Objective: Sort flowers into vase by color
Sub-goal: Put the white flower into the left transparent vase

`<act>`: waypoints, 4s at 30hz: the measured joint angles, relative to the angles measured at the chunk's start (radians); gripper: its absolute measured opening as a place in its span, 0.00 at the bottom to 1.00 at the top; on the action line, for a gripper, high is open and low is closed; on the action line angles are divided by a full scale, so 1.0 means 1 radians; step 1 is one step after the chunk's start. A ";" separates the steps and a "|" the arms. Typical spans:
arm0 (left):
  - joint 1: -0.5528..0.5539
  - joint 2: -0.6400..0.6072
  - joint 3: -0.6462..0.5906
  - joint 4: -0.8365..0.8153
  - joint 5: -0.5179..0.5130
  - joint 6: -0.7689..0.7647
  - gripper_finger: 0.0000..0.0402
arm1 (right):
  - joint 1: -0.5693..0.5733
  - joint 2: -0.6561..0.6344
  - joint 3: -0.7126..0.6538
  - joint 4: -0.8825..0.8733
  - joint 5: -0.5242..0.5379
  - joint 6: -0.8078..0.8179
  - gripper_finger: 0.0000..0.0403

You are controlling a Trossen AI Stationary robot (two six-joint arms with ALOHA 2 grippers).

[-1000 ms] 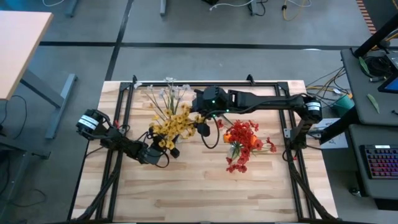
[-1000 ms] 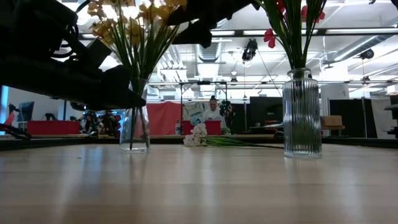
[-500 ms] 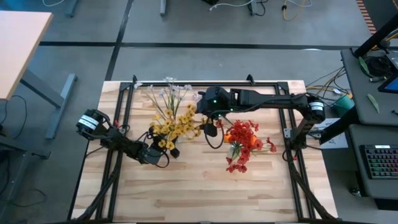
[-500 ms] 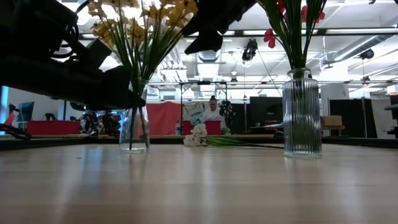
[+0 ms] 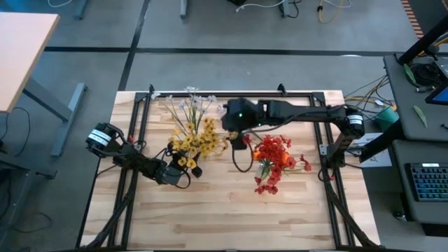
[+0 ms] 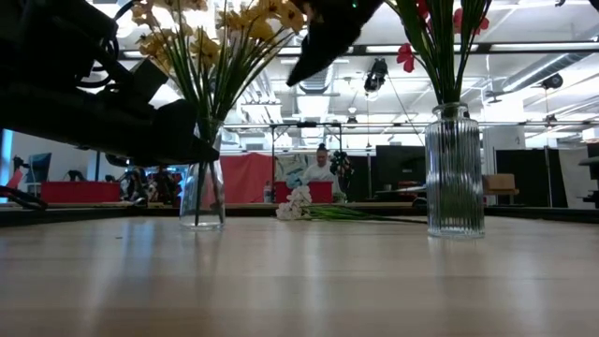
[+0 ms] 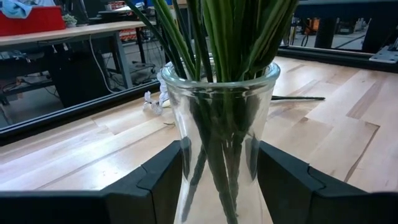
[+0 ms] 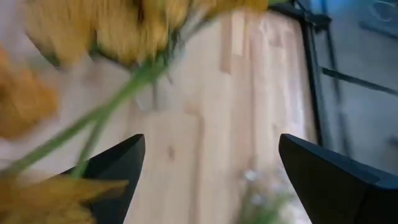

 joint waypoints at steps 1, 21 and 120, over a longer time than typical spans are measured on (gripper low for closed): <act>0.000 0.000 0.000 0.000 0.000 0.000 0.43 | 0.004 0.007 0.000 -0.015 0.045 -0.026 0.90; 0.000 0.000 0.000 -0.005 -0.001 0.000 0.43 | 0.023 0.025 0.014 0.124 0.777 -0.209 0.82; -0.092 -0.134 -0.003 -0.153 -0.001 0.040 0.73 | -0.398 -0.273 -0.826 0.576 -0.144 0.510 0.81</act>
